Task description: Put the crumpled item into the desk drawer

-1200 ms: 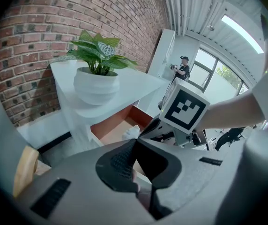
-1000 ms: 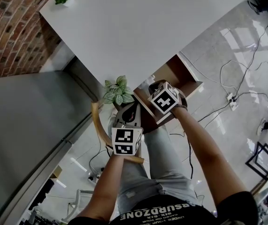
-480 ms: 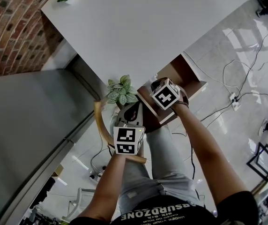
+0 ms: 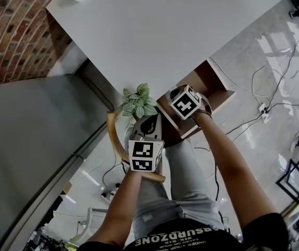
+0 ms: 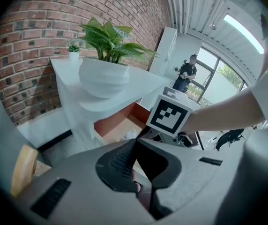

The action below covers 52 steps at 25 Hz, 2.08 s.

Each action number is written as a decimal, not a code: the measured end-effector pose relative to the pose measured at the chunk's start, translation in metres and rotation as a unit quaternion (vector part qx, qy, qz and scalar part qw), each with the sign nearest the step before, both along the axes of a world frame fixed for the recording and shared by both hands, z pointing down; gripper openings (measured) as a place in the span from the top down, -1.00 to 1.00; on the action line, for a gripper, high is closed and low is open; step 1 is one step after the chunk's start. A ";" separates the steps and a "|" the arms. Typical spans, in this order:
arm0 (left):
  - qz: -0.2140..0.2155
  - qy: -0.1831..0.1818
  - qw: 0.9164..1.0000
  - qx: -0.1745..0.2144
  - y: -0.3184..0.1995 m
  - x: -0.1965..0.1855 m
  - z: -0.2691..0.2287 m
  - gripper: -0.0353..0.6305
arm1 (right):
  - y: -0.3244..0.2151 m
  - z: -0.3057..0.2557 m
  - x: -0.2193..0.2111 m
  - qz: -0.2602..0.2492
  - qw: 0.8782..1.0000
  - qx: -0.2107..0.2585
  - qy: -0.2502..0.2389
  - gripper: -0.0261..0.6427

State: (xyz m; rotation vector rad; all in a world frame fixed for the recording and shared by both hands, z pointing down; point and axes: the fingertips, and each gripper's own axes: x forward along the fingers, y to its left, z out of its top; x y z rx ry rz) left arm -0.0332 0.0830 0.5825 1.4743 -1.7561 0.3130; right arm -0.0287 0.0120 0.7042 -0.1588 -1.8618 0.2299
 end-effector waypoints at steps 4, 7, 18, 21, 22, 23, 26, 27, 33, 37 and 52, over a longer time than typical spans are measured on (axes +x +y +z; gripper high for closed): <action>0.000 -0.001 1.000 0.001 0.000 -0.001 0.002 0.88 | 0.003 0.008 0.000 -0.004 1.000 -0.005 0.006 0.92; 0.000 0.001 1.000 -0.002 0.000 -0.001 0.004 0.88 | 0.005 0.013 0.001 -0.007 1.000 -0.007 0.012 0.92; 0.002 0.001 1.000 -0.009 0.000 0.001 0.008 0.88 | 0.011 0.032 0.008 -0.023 0.999 -0.012 0.033 0.92; 0.004 0.001 1.000 -0.009 0.000 0.001 0.008 0.88 | 0.013 0.037 0.008 -0.024 0.999 -0.012 0.038 0.92; 0.004 0.002 1.000 -0.009 0.000 0.002 0.009 0.88 | 0.013 0.038 0.008 -0.024 0.999 -0.013 0.039 0.92; 0.005 0.002 1.000 -0.010 0.000 0.002 0.009 0.88 | 0.013 0.039 0.009 -0.023 0.999 -0.013 0.041 0.92; 0.007 0.003 1.000 -0.011 0.000 0.004 0.009 0.88 | 0.013 0.043 0.010 -0.024 0.999 -0.012 0.046 0.92; 0.008 0.003 1.000 -0.011 0.000 0.004 0.009 0.88 | 0.013 0.044 0.011 -0.024 0.998 -0.011 0.048 0.92; 0.013 0.002 1.000 -0.011 -0.001 0.005 0.010 0.88 | 0.016 0.058 0.019 -0.042 0.997 -0.004 0.063 0.92; 0.018 0.001 1.000 -0.013 0.000 0.006 0.011 0.88 | 0.021 0.064 0.021 -0.047 0.997 -0.004 0.067 0.92; 0.027 0.003 0.999 -0.017 0.005 0.009 0.011 0.88 | 0.018 0.077 0.021 -0.015 0.997 0.014 0.068 0.91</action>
